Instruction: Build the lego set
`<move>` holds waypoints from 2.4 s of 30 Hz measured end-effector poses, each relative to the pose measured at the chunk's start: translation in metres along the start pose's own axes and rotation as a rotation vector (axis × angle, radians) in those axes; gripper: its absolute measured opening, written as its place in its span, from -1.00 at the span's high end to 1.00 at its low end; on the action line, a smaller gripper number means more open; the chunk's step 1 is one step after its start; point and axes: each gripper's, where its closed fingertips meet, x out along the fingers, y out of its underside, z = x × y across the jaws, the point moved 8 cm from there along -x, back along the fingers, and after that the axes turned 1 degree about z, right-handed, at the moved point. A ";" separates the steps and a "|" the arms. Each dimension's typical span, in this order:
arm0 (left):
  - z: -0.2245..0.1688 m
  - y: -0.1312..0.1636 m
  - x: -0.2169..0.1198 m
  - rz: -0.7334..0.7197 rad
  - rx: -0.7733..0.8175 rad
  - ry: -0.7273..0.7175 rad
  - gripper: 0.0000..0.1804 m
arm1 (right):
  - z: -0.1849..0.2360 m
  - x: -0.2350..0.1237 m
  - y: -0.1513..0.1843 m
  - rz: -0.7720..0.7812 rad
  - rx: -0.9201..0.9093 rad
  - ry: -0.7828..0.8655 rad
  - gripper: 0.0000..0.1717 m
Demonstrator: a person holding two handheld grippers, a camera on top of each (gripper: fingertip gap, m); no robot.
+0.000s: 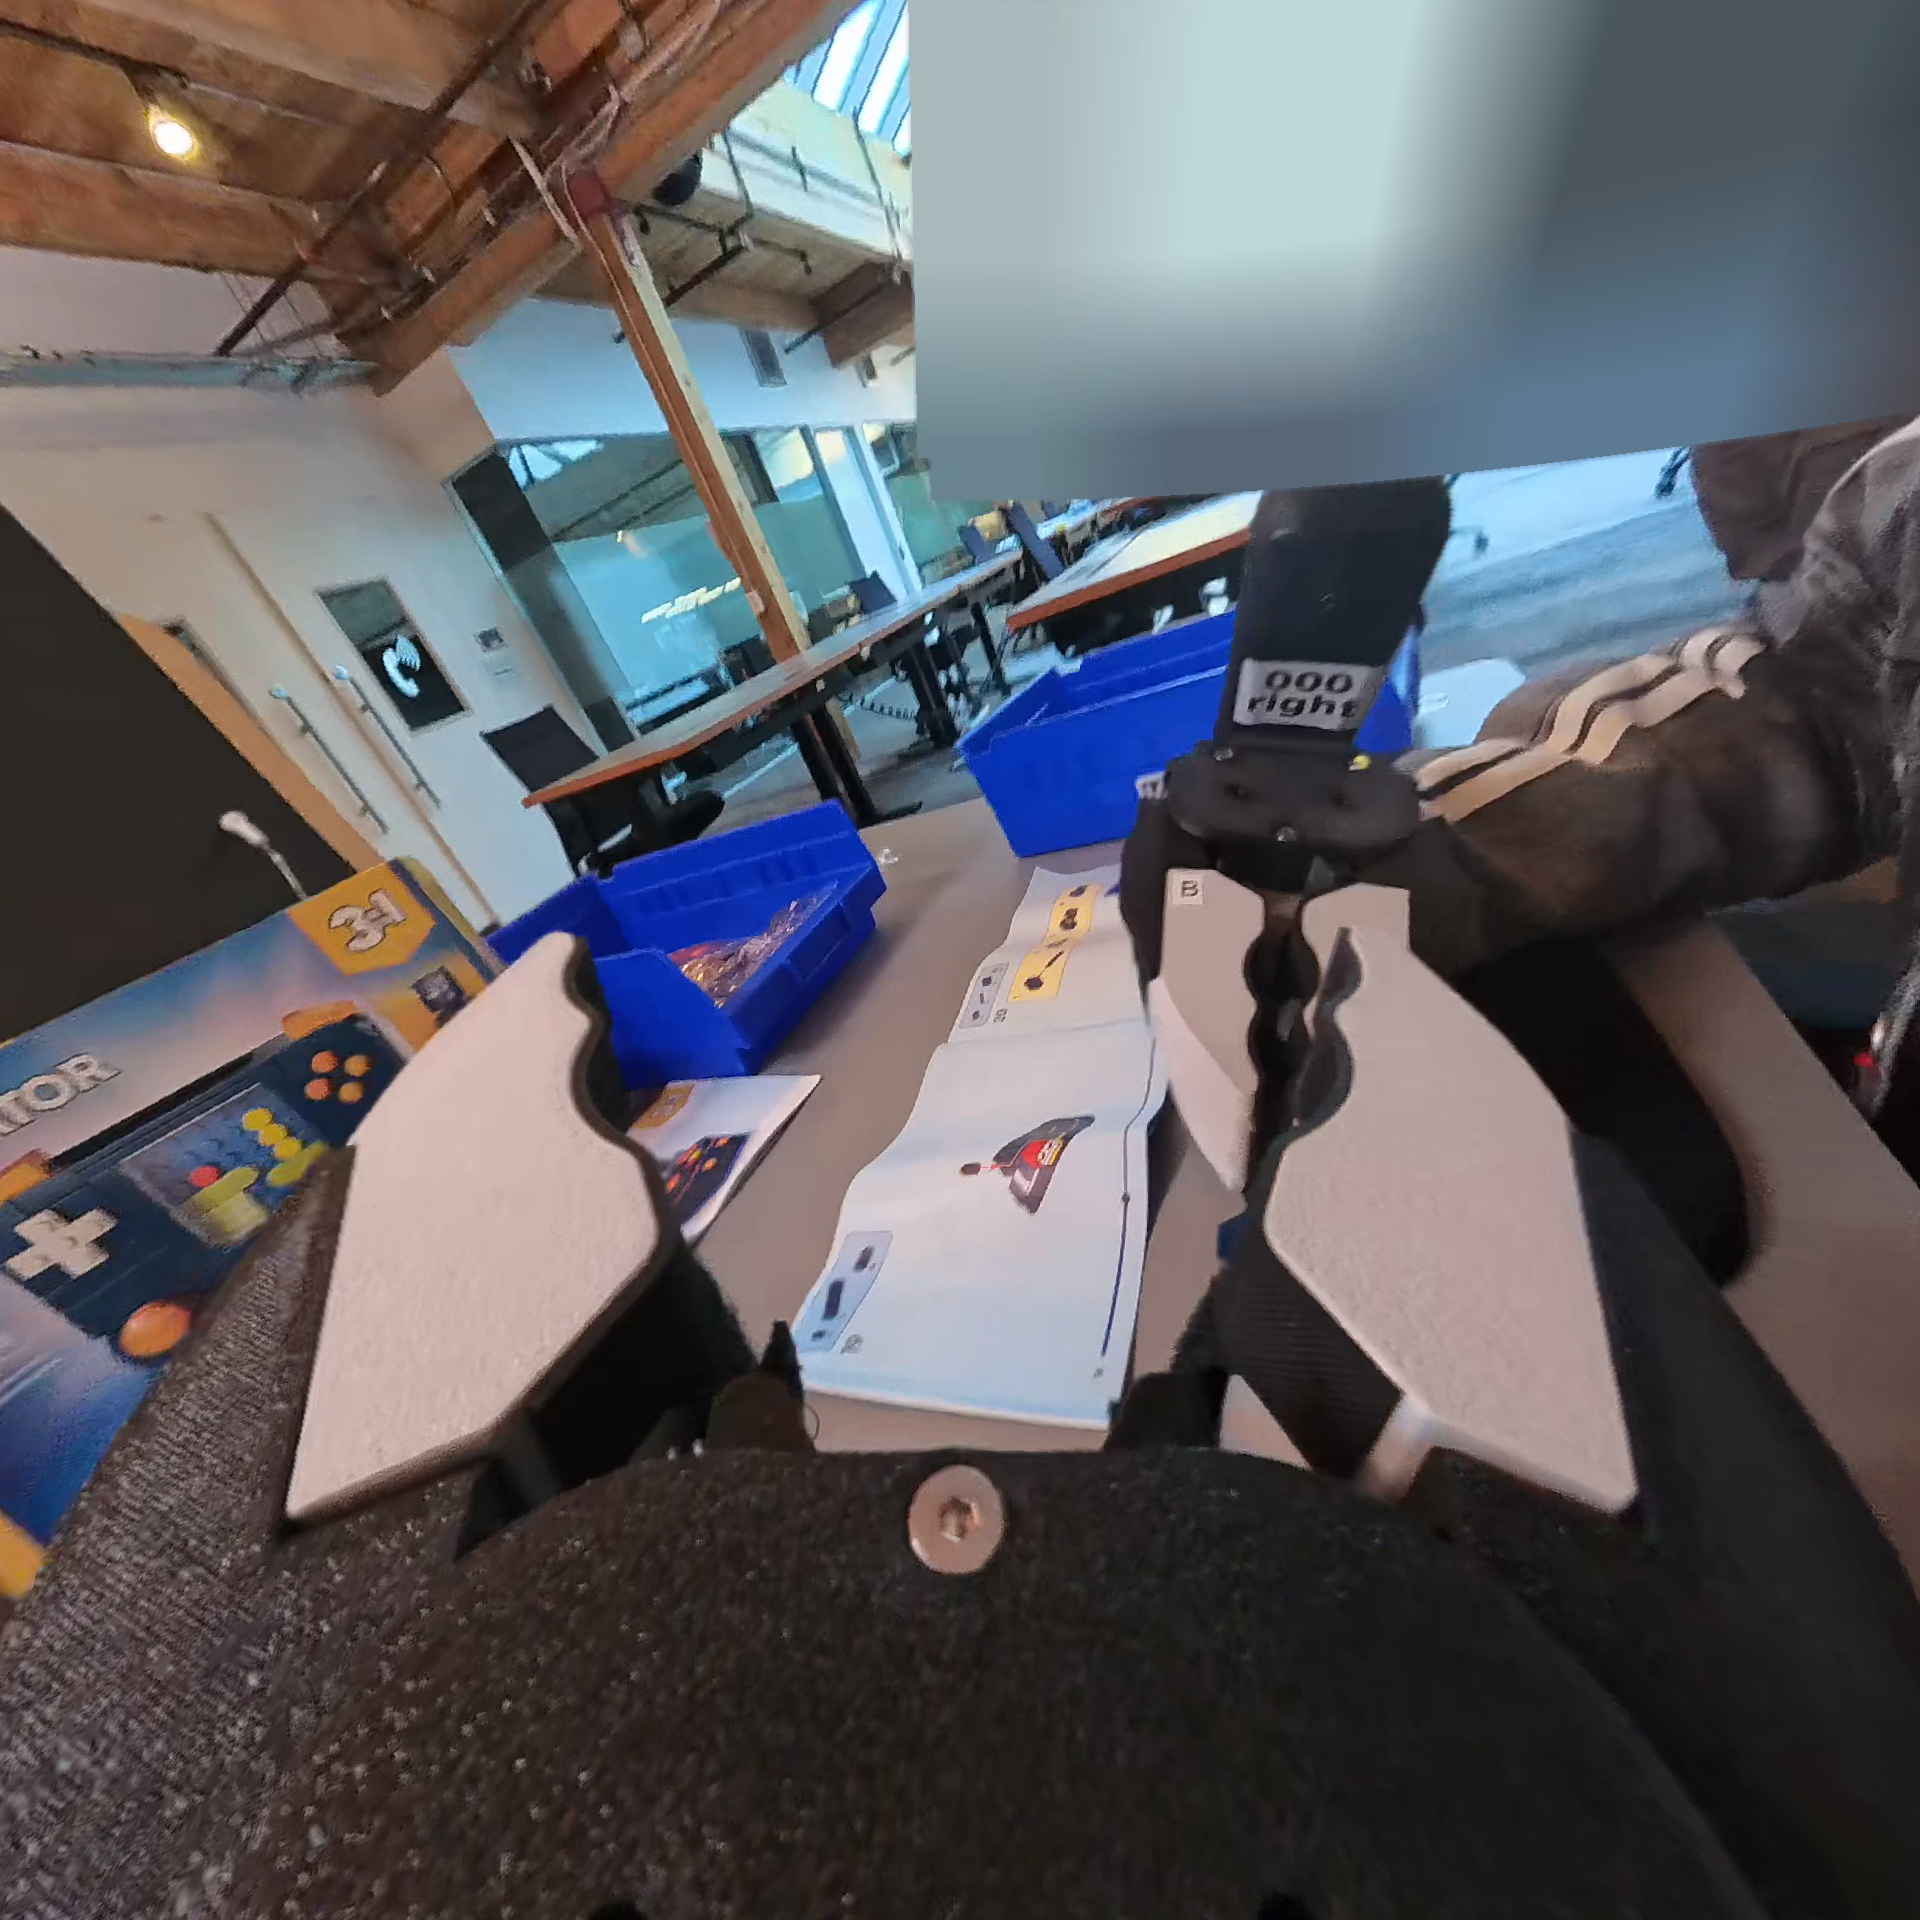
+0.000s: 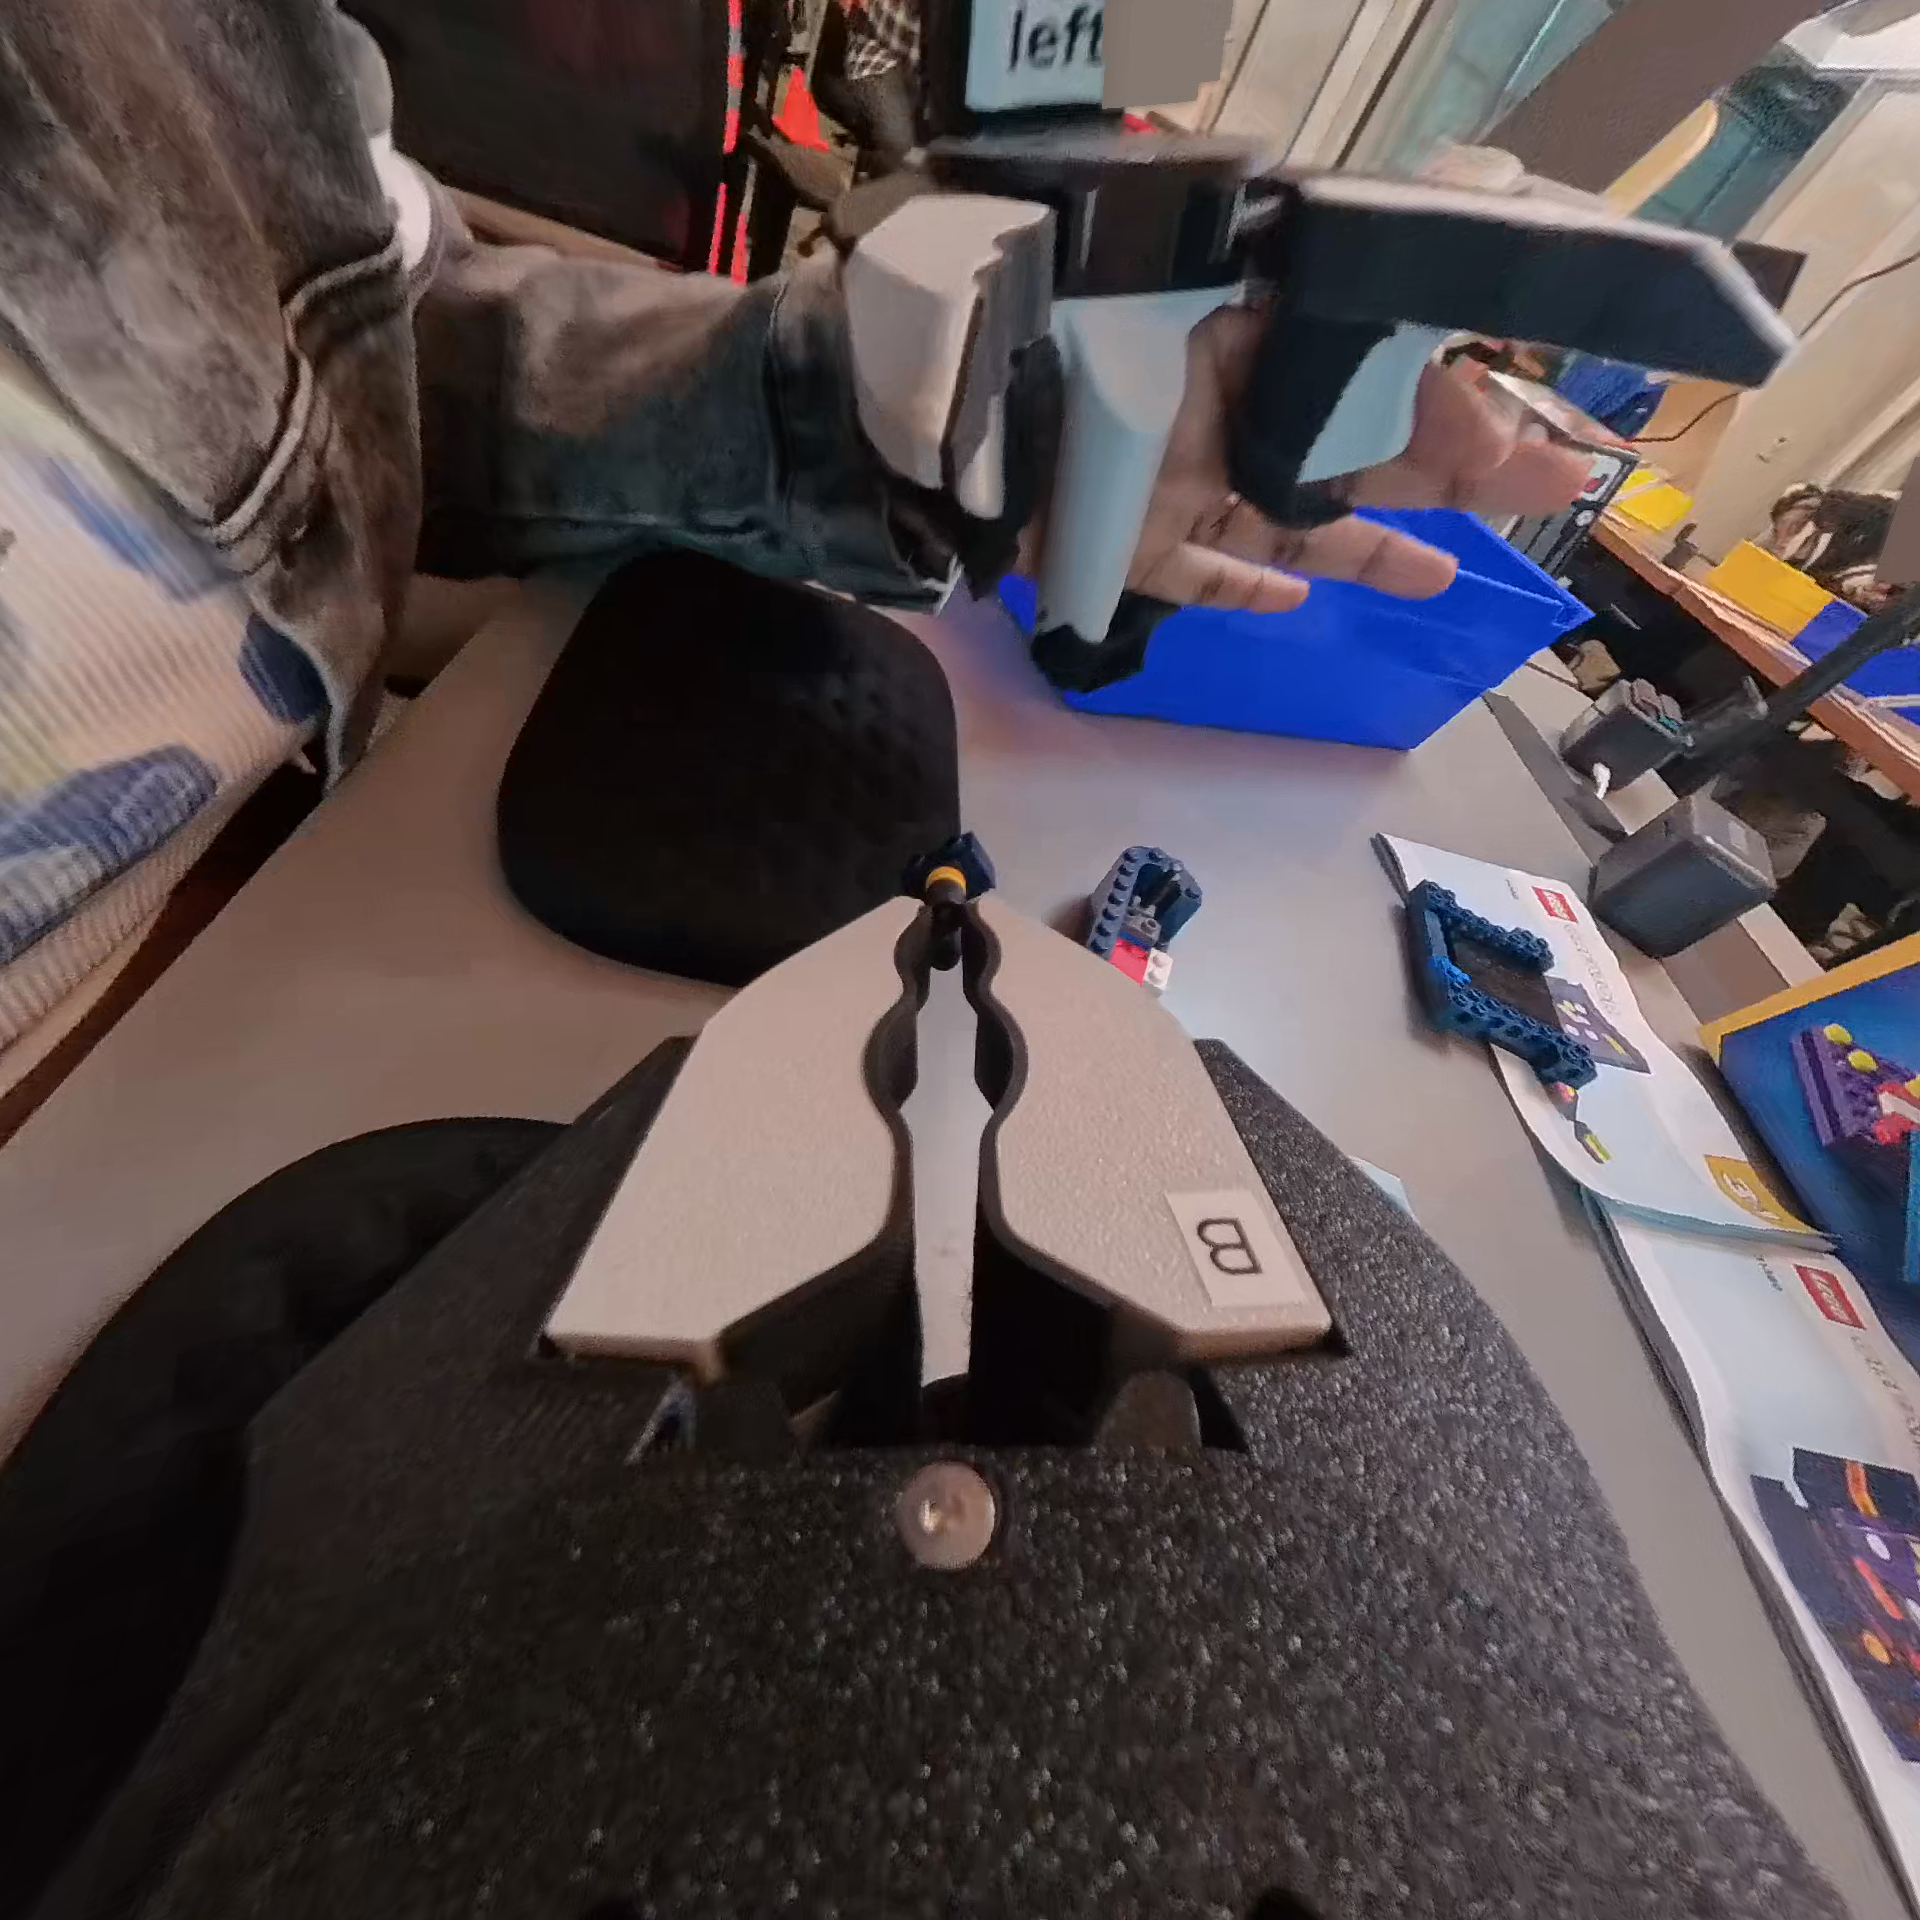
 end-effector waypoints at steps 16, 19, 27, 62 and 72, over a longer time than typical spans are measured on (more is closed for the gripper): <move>-0.010 0.022 0.007 0.042 -0.030 0.058 -0.23 | -0.010 -0.005 0.000 -0.027 0.088 0.041 0.94; -0.008 0.025 0.007 0.073 -0.023 0.051 -0.20 | -0.012 -0.005 0.000 -0.033 0.112 0.049 0.94; -0.014 0.034 0.010 0.120 -0.009 0.081 -0.15 | -0.021 -0.011 0.001 -0.073 0.218 0.089 0.94; -0.019 0.040 0.011 0.185 0.051 0.096 -0.08 | -0.025 -0.014 0.002 -0.095 0.261 0.110 0.94; -0.020 0.041 0.012 0.192 0.055 0.103 -0.08 | -0.025 -0.014 0.002 -0.094 0.266 0.114 0.95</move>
